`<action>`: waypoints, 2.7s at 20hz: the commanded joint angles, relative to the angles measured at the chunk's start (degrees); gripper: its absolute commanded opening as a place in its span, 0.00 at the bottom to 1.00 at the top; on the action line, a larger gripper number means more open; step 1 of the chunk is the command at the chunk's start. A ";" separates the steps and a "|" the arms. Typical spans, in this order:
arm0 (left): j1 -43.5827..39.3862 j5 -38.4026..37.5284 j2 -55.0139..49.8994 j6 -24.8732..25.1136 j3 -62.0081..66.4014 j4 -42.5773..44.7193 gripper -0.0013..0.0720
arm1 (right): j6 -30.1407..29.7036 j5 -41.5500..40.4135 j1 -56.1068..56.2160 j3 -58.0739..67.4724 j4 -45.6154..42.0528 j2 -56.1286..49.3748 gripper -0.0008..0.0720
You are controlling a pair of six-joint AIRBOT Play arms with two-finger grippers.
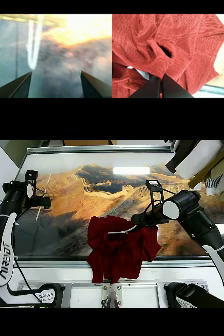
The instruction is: Fold the clothes and pants, and hang the long-sleeved shirts on hangers.
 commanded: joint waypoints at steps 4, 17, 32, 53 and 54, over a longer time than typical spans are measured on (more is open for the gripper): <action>6.58 7.93 -13.33 5.46 2.78 1.95 0.88 | 0.02 0.00 -0.04 -0.02 0.04 -0.04 0.05; 8.68 18.38 -20.61 7.58 2.75 1.90 0.88 | 0.02 0.00 -0.04 -0.02 0.04 -0.09 0.05; 8.66 15.54 -14.12 7.50 2.75 1.84 0.05 | 0.02 0.00 -0.04 -0.02 0.07 -0.09 0.05; -2.84 -31.21 22.01 56.26 2.64 -40.19 0.05 | 0.02 0.00 -0.04 -0.02 0.07 -0.07 0.05; -2.34 -32.79 22.01 56.24 2.67 -38.47 0.05 | 0.02 0.00 -0.04 -0.02 0.04 -0.07 0.05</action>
